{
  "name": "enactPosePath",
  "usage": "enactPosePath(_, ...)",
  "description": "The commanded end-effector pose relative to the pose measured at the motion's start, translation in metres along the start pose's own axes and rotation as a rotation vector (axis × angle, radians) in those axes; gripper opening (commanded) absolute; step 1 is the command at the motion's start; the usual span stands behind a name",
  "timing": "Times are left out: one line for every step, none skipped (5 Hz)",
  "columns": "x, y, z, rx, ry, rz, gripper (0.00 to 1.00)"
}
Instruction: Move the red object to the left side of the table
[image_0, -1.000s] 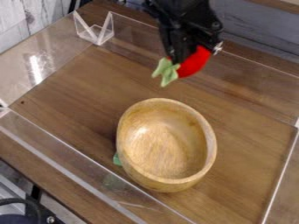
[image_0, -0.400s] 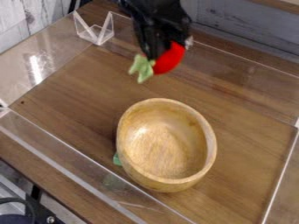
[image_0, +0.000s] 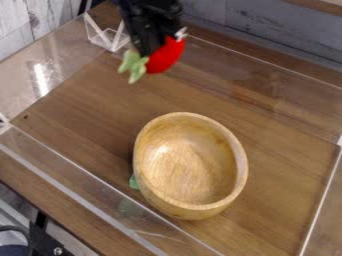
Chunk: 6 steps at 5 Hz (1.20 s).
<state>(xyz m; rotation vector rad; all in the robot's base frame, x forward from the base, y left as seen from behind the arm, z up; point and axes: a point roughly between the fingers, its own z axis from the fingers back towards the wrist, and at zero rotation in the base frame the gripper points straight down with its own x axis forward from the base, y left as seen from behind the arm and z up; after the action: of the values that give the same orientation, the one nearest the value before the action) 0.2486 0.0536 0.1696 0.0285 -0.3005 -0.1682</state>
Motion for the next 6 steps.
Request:
enactPosePath(0.000, 0.011, 0.008, 0.020, -0.036, 0.015, 0.00)
enactPosePath(-0.003, 0.017, 0.005, 0.022, -0.030, 0.033, 0.00)
enactPosePath(-0.006, 0.024, 0.001, 0.026, -0.021, 0.055, 0.00)
enactPosePath(-0.017, 0.053, -0.016, 0.031, 0.001, 0.067, 0.00)
enactPosePath(-0.031, 0.079, -0.036, 0.053, 0.029, 0.141, 0.00)
enactPosePath(-0.032, 0.104, -0.060, 0.069, 0.035, 0.199, 0.00)
